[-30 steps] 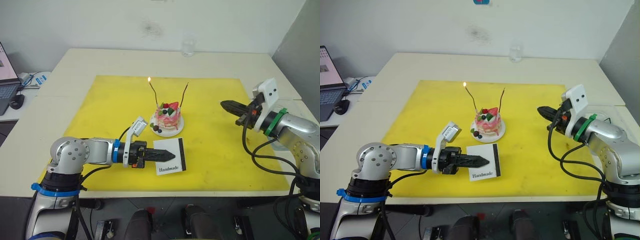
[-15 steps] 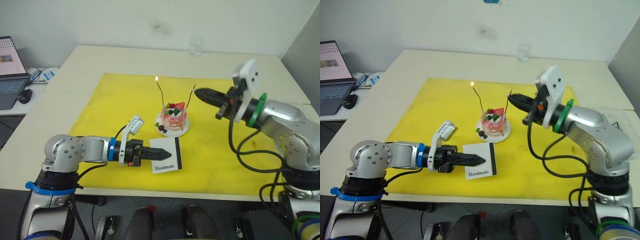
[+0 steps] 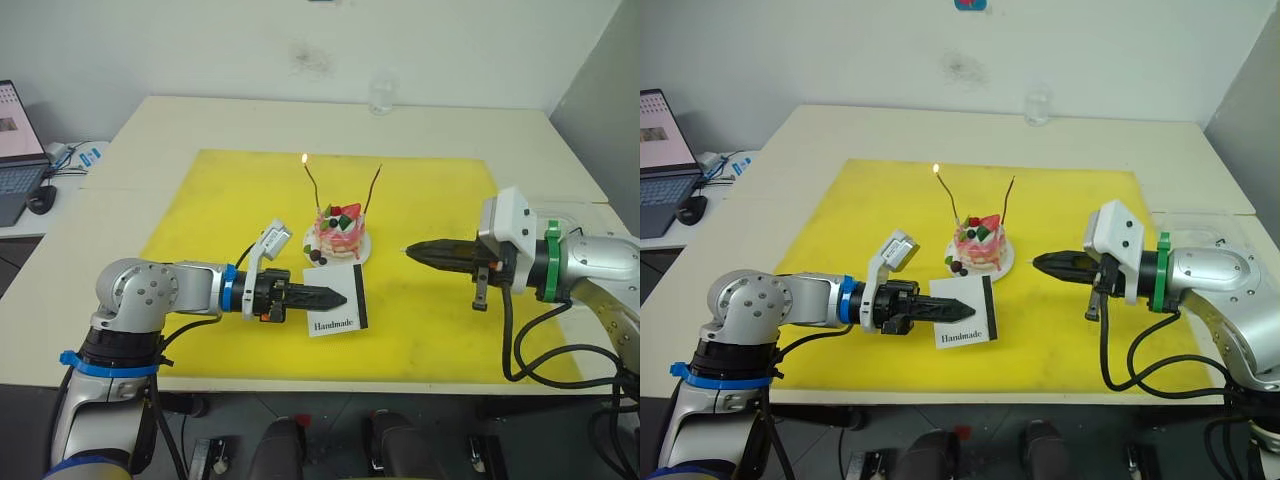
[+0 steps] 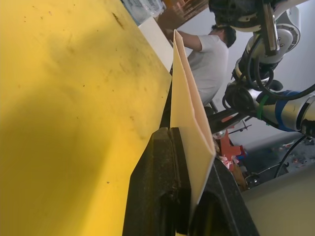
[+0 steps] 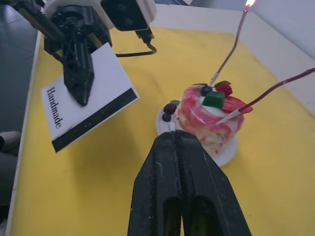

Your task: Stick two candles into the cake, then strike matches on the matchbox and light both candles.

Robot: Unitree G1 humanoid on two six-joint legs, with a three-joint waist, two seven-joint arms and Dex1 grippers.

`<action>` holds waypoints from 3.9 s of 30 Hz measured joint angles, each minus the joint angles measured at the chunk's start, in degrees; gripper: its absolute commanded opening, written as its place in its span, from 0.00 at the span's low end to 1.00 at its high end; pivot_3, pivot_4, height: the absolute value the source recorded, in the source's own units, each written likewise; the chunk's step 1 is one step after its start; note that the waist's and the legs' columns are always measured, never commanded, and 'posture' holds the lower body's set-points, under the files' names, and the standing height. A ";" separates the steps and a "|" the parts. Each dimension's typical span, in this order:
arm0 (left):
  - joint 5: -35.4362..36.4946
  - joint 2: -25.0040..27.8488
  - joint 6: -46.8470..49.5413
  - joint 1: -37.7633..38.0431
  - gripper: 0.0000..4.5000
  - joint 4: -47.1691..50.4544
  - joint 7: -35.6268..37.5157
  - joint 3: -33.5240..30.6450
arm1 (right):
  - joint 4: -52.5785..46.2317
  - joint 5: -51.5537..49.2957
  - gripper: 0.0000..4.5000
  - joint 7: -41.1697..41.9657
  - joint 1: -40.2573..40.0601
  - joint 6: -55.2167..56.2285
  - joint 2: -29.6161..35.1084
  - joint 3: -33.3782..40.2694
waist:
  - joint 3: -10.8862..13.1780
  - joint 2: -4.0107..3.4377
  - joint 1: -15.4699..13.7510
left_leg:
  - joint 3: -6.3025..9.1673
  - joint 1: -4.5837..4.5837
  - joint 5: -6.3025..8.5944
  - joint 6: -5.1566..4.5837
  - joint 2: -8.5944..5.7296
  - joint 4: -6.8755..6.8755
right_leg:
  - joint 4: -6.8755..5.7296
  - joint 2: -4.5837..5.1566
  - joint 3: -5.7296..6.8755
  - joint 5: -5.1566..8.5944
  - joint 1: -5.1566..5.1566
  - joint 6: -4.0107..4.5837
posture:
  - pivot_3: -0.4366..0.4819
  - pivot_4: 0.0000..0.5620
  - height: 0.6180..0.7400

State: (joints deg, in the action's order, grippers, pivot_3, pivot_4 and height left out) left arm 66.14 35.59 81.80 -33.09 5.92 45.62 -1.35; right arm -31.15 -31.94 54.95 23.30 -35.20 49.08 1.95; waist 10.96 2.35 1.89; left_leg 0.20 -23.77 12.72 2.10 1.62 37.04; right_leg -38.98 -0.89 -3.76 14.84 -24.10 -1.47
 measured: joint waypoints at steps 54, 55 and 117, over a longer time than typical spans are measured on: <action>-3.49 -5.47 -0.87 -2.22 0.00 -1.99 -0.57 -0.30 | -2.26 10.24 0.01 3.65 0.07 7.78 -0.25 -10.54 | 0.00 0.00 -0.09 | -0.05 -0.03 0.00 0.01 0.02 0.10 | -0.02 0.10 -0.08 -0.01 0.02 0.00 | 0.48 0.27 1.00; -3.49 -5.47 -0.86 -2.22 0.00 -1.99 -0.57 -0.30 | -2.26 10.33 0.01 3.65 0.07 7.71 -0.35 -10.58 | 0.00 0.00 -0.09 | -0.05 -0.03 0.00 0.01 0.02 0.10 | -0.02 0.10 -0.08 -0.01 0.02 0.00 | 0.48 0.27 1.00; 7.98 -7.03 6.54 -2.45 0.00 -2.60 -13.28 -7.81 | -2.61 10.41 0.01 5.77 4.98 2.99 0.54 -10.32 | 0.01 -0.01 -0.24 | 0.61 0.36 0.01 0.03 -0.01 0.81 | 0.01 0.20 0.11 -0.14 0.83 0.02 | 0.48 0.27 1.00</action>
State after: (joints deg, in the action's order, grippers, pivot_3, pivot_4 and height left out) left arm 74.12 28.57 88.34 -35.54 3.33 32.34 -9.16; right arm -33.76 -21.53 60.72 28.28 -32.21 49.63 -8.36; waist 10.97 2.35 1.65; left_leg 0.81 -23.42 12.73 2.13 1.61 37.86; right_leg -38.97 -0.69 -3.64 14.70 -23.26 -1.45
